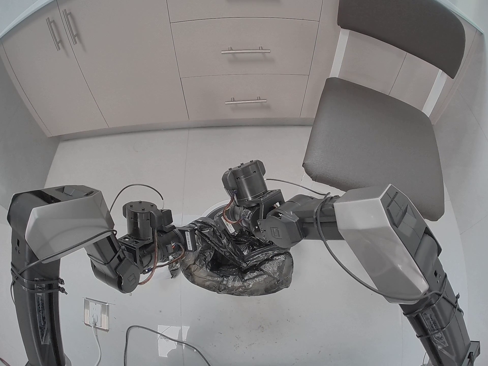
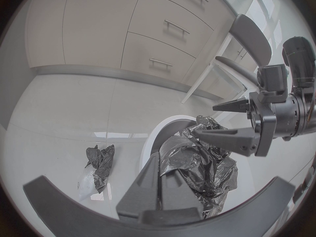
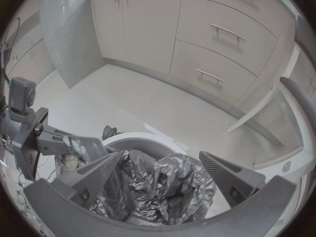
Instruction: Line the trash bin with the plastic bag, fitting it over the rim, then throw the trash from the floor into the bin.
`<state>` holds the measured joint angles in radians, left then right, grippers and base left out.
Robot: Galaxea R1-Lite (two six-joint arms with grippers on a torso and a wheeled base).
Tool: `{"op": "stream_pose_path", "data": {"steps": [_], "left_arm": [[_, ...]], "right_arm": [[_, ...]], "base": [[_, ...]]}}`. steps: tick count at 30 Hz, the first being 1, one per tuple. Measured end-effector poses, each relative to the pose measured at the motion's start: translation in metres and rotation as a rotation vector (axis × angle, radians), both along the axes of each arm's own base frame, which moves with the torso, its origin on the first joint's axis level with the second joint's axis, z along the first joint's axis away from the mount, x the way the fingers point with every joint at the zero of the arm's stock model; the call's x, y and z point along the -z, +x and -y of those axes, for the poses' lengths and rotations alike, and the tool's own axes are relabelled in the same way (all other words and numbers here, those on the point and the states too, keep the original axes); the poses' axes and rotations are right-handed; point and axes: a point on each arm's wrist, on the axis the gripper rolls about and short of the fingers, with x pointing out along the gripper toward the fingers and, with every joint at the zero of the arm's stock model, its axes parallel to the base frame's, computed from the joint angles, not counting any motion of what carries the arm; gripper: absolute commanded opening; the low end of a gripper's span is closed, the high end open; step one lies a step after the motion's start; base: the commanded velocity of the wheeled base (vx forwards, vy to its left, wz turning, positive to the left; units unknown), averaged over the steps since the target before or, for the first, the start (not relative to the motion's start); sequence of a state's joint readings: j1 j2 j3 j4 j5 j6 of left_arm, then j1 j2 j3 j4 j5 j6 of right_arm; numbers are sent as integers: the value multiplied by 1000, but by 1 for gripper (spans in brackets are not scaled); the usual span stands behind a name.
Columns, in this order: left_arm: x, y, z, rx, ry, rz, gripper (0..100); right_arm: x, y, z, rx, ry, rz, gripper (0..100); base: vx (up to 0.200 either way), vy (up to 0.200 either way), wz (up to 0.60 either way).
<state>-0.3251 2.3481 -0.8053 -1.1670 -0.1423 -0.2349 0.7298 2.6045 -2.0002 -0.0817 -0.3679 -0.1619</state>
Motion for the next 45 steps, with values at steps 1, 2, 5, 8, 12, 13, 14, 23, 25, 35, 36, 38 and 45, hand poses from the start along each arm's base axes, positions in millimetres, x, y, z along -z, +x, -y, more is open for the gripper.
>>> {"op": "stream_pose_path", "data": {"steps": [1,2,5,8,12,13,14,23,25,35,36,38,45], "left_arm": [[0,0,0,0,0,0,0],[0,0,0,0,0,1,0],[0,0,0,-1,0,1,0],[0,0,0,-1,0,3,0],[-1,0,0,-1,-3,11,0],[-1,0,0,-1,-3,12,0],[-1,0,0,-1,-3,12,0],[-1,0,0,0,-5,17,0],[-1,0,0,-1,-4,17,0],[-1,0,0,-2,-6,17,0],[-1,0,0,-2,-5,16,0],[0,0,0,-2,-5,15,0],[0,0,-1,-3,-5,15,0]], "right_arm": [[-1,2,1,1,2,13,100],[-1,4,2,3,2,20,100],[-1,9,7,12,-3,31,100],[-1,15,14,30,-1,43,100],[-2,23,24,51,-3,47,100],[-1,25,27,58,-3,48,100],[-2,28,30,65,-2,48,100],[10,38,42,97,-15,33,100],[13,40,43,102,-16,33,100],[45,41,38,90,-51,0,100],[49,41,38,89,-56,-5,100],[56,40,38,88,-65,-17,100],[76,39,36,85,-88,-45,100]], "base": [[0,0,0],[0,0,0],[0,0,0],[0,0,0],[0,0,0],[0,0,0],[0,0,0],[0,0,0],[0,0,0],[0,0,0],[0,0,0],[0,0,0],[0,0,0]]}}
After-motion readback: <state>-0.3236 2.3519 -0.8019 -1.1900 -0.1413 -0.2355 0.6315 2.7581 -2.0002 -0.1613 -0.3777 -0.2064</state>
